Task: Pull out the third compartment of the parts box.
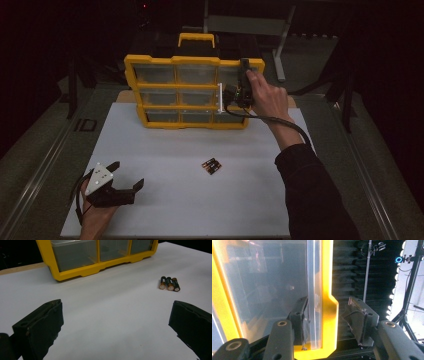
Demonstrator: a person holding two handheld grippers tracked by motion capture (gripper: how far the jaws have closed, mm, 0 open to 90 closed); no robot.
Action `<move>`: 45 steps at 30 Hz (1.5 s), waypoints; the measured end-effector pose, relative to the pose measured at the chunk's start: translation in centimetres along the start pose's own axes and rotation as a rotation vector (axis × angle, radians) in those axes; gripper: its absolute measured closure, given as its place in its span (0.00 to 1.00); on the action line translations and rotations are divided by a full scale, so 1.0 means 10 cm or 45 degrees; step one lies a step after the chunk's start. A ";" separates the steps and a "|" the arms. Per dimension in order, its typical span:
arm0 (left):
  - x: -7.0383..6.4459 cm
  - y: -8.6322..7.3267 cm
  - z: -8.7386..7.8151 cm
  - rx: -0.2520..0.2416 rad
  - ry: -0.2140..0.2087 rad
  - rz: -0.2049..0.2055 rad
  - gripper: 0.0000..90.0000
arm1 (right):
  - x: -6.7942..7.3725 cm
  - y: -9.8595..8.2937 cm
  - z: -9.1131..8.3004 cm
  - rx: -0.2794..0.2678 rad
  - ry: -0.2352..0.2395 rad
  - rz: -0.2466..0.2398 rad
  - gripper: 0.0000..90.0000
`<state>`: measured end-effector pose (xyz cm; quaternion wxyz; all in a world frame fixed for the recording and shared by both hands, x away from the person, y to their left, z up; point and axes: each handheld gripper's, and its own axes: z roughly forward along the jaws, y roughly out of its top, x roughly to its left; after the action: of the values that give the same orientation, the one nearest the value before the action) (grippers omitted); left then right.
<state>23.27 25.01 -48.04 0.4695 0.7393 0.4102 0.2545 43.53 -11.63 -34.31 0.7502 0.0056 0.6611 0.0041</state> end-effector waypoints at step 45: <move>-0.01 0.00 0.01 0.002 0.001 -0.004 0.00 | -0.15 -0.05 -0.17 -0.003 0.239 -0.022 0.85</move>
<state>23.25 24.91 -48.10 0.4692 0.7389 0.4117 0.2538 41.66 -12.17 -33.00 0.6850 -0.0015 0.7285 -0.0010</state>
